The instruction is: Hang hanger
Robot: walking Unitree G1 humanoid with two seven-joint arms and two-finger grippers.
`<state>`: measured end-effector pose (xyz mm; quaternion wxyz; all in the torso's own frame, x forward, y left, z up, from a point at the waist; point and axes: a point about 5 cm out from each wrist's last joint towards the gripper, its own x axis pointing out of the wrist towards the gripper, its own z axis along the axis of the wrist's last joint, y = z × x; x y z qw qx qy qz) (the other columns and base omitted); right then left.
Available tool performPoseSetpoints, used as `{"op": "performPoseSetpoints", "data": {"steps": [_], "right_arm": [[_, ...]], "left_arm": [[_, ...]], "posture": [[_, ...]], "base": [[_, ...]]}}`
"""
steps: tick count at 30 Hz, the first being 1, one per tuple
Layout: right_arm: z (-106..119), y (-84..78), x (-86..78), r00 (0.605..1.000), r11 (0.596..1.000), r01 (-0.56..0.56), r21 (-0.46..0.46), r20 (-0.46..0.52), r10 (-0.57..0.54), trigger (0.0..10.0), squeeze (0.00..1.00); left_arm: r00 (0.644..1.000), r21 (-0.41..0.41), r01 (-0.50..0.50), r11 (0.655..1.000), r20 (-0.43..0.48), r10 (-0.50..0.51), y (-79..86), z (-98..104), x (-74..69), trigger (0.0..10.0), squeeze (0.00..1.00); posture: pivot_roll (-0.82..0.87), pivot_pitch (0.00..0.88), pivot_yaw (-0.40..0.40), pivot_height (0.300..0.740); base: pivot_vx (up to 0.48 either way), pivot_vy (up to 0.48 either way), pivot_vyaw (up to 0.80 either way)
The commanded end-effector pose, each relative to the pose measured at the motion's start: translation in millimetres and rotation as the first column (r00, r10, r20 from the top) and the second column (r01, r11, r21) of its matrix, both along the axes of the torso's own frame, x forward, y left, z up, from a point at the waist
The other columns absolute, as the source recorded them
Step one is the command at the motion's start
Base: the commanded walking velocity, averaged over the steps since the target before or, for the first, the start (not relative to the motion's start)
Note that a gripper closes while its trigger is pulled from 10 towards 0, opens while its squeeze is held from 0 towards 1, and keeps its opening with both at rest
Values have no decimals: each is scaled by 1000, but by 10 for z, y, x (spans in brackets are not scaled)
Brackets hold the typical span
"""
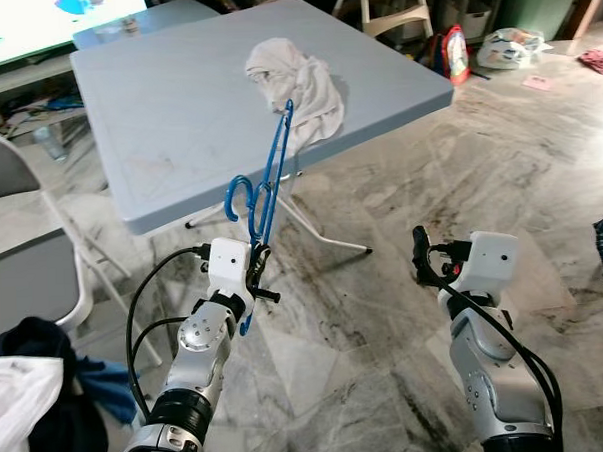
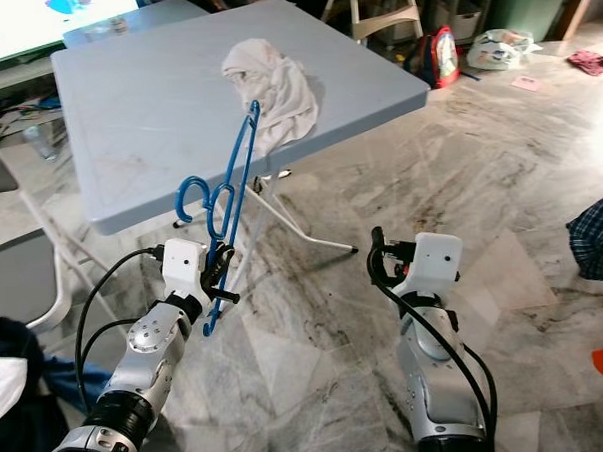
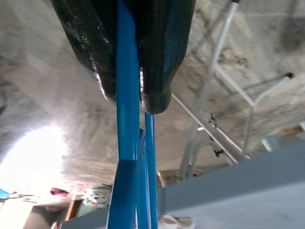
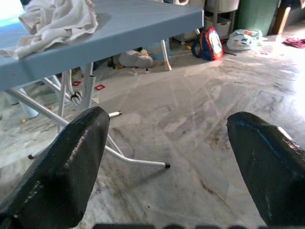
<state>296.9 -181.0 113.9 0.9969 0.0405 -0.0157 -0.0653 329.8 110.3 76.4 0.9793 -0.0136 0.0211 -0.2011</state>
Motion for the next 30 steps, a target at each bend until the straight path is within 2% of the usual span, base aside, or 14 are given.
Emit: {"op": "performPoseSetpoints", "data": {"steps": [1,3,30], "right_arm": [[21,15,-9,1000,1000,-11,-2,10,11,10000,0],[-9,15,-21,1000,1000,-1,3,-13,1,10000,0],[-28,64,-40,1000,1000,-15,10,-5,15,10000,0]], "left_arm": [[1000,-9,11,1000,-3,-11,22,2,5,10000,0],[1000,-14,23,1000,-2,-23,22,8,8,10000,0],[996,-13,88,996,-32,-88,-65,-92,-62,10000,0]], "posture": [[-2,167,65,740],[-5,166,67,740],[-10,167,73,740]], "base": [[0,0,0],[141,0,-400],[314,0,-761]]}}
